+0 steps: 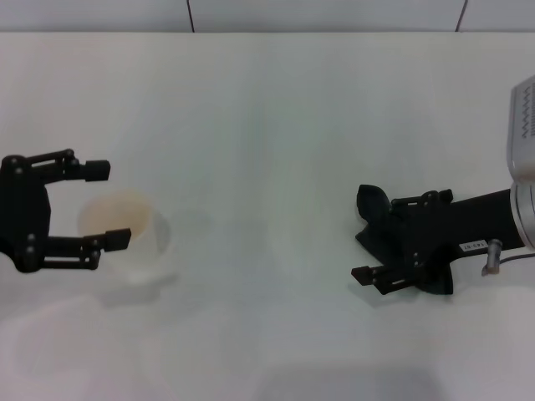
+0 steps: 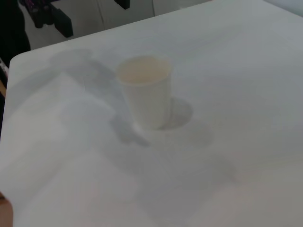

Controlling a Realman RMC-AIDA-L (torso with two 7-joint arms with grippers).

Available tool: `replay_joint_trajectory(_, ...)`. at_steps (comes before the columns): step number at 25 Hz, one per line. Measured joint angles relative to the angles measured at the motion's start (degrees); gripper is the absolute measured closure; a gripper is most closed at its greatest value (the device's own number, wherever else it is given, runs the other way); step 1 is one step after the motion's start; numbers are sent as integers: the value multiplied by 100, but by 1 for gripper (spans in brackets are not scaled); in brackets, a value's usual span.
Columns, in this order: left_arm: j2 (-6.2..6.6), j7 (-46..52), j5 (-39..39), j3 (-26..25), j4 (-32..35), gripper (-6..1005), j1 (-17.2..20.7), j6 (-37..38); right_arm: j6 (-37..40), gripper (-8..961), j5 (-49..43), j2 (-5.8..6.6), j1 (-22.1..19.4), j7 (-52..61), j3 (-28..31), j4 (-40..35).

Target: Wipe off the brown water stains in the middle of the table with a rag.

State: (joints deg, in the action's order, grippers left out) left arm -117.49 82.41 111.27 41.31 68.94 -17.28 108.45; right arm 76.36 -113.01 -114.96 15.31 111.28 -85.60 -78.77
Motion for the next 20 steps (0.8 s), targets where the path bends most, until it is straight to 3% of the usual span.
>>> replay_joint_trajectory(4, -60, 25, 0, 8, 93, 119, 133, 47, -16, 109, 51, -2, 14, -217, 0, 56)
replay_joint_trajectory(20, -81, 59, 82, 28, 56, 119, 199, 108, -2, 110, 304, -9, 50, -344, 148, 137)
